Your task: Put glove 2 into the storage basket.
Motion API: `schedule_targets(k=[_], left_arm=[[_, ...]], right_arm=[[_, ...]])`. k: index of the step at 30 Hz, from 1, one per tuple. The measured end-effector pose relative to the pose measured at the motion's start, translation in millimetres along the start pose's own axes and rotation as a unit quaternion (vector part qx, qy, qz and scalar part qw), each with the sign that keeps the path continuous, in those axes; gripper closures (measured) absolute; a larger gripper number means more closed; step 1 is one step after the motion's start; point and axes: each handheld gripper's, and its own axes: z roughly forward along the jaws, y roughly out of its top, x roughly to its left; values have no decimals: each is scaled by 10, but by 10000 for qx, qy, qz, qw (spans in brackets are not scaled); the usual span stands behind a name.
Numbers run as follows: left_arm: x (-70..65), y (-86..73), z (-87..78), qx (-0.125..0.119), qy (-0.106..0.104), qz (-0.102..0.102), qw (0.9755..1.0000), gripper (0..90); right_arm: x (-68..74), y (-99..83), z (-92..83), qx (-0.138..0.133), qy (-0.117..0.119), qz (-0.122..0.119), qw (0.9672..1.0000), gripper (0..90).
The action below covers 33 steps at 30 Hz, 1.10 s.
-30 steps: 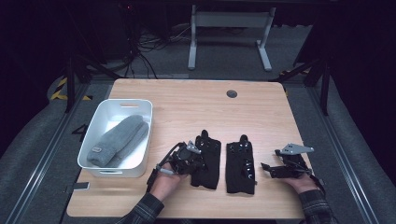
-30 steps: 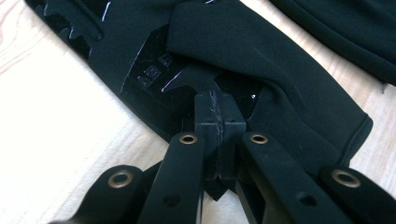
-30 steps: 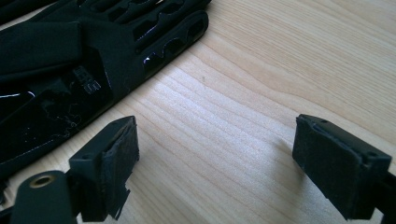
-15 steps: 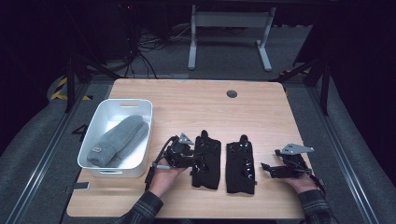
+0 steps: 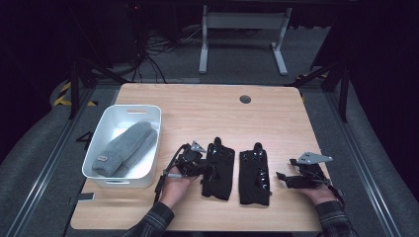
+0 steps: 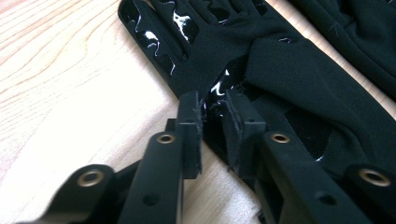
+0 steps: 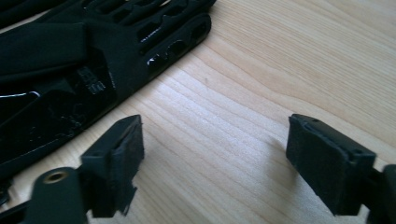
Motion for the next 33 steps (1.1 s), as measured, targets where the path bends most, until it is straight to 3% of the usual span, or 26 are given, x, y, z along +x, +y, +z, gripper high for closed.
schedule_targets(k=[3,10,15,21,27,33], left_arm=[[-17,-3,7,-43,14,8,10000,827],[-7,4,6,-27,-21,-47,10000,863],[0,4,7,-38,-42,-67,10000,863],[0,5,6,-28,-42,-68,10000,863],[19,3,-3,-46,-122,-102,9999,867],[40,10,-40,-174,-320,-252,9990,871]], right_arm=[[32,28,-47,0,39,-174,9998,448],[186,143,-137,-136,392,-280,9987,892],[239,220,-101,-164,768,-139,9968,899],[318,276,36,-73,974,-281,9948,899],[388,284,140,194,872,-534,9946,899],[419,313,170,213,919,-528,9941,899]])
